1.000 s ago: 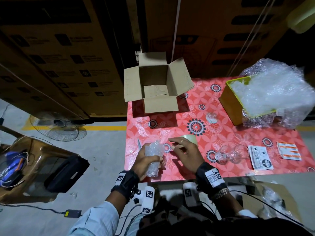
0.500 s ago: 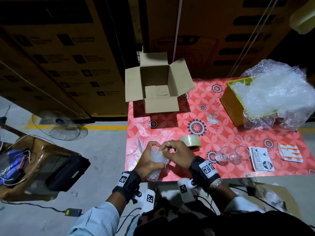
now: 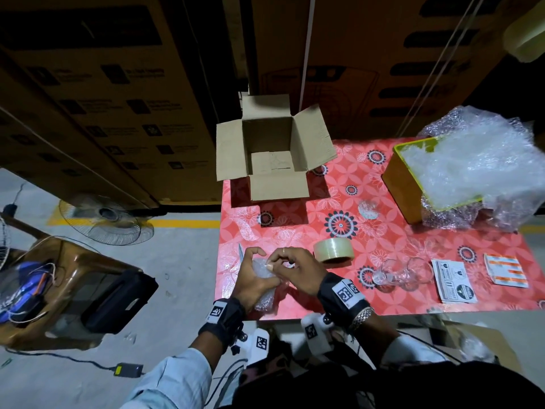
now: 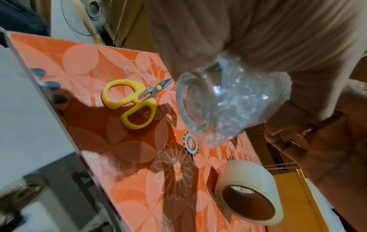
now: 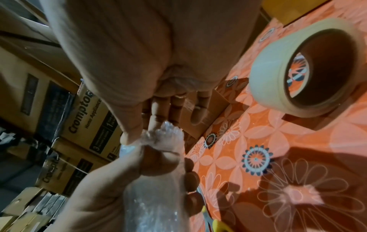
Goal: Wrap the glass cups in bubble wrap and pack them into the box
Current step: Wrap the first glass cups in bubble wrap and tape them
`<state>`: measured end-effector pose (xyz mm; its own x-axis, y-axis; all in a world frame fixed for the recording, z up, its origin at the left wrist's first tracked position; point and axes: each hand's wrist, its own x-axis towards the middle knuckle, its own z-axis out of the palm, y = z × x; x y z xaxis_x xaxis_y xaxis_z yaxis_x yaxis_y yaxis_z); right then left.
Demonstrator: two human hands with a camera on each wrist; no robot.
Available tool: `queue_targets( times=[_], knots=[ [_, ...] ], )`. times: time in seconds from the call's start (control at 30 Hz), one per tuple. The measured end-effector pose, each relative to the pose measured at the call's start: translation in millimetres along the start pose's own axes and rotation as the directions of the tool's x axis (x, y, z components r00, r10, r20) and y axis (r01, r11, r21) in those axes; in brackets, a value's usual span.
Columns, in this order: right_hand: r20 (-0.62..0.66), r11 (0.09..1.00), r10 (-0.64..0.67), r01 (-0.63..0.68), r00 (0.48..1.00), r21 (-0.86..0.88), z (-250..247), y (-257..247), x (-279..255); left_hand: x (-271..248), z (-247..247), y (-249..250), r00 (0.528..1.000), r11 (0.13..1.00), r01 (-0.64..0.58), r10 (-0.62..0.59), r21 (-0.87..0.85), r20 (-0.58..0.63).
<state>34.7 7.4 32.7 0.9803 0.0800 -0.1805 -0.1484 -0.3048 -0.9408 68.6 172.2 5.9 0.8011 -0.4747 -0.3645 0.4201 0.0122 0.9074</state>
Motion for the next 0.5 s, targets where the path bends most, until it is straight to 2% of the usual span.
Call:
queue_targets(
  times=[0.13, 0.3, 0.4, 0.5],
  knots=[
    [-0.036, 0.997, 0.016, -0.013, 0.999, 0.079, -8, 6, 12, 19, -4, 7, 0.995, 0.986, -0.045, 0.060, 0.161, -0.086],
    [-0.077, 0.996, 0.046, -0.040, 0.996, 0.085, -11, 14, 23, 46, -1, 13, 0.983, 0.977, -0.051, 0.086, 0.206, -0.164],
    [-0.215, 0.981, 0.090, -0.049, 0.972, 0.189, -15, 22, 28, 56, 1, 8, 0.985, 0.974, -0.039, 0.075, 0.225, -0.153],
    [-0.383, 0.978, 0.146, -0.074, 0.912, 0.198, -21, 37, 34, 62, 3, 5, 0.988, 0.959, -0.049, 0.088, 0.279, -0.129]
  ],
)
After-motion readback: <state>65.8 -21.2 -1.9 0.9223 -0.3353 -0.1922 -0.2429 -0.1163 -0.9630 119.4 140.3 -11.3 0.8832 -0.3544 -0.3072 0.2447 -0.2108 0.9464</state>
